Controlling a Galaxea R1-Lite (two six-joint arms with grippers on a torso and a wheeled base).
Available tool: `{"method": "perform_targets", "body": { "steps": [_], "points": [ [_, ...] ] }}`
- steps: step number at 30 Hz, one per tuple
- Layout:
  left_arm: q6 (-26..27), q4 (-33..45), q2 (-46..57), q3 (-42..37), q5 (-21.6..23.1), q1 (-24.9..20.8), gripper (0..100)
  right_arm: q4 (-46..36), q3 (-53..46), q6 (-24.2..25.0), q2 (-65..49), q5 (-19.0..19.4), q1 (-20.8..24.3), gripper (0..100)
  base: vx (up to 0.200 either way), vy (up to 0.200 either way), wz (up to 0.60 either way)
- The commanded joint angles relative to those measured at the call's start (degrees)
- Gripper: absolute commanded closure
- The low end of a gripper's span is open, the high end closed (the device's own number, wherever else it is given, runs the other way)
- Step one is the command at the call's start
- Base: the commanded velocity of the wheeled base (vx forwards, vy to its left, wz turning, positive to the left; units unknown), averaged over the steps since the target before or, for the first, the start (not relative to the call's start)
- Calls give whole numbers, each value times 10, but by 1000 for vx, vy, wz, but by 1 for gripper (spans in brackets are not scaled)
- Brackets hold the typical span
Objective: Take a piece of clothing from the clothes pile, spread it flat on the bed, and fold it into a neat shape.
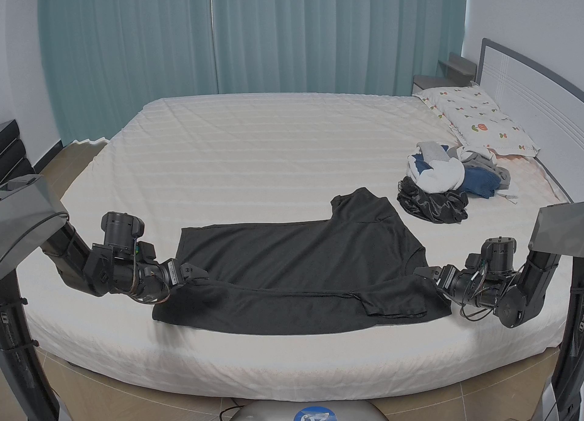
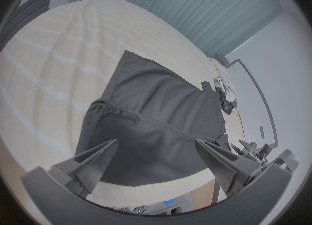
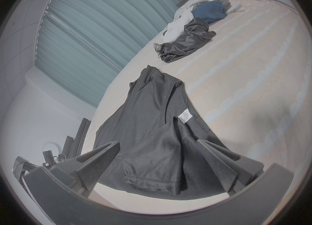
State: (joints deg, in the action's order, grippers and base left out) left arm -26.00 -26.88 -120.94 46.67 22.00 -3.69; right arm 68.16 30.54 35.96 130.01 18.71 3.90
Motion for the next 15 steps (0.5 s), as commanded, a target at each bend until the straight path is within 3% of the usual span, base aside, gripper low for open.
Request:
{"method": "perform_targets", "body": {
  "steps": [1, 6, 10, 15],
  "points": [
    [-22, 2, -62, 44, -4, 1, 0, 0, 0, 0, 0, 0, 1, 0, 0, 0, 0],
    [-90, -2, -94, 101, -13, 13, 0, 0, 0, -2, 3, 0, 1, 0, 0, 0, 0],
    [-141, -5, -119, 142, -61, 34, 0, 0, 0, -2, 3, 0, 1, 0, 0, 0, 0],
    [-188, -5, -114, 149, -56, 55, 0, 0, 0, -2, 4, 0, 1, 0, 0, 0, 0]
  ]
}}
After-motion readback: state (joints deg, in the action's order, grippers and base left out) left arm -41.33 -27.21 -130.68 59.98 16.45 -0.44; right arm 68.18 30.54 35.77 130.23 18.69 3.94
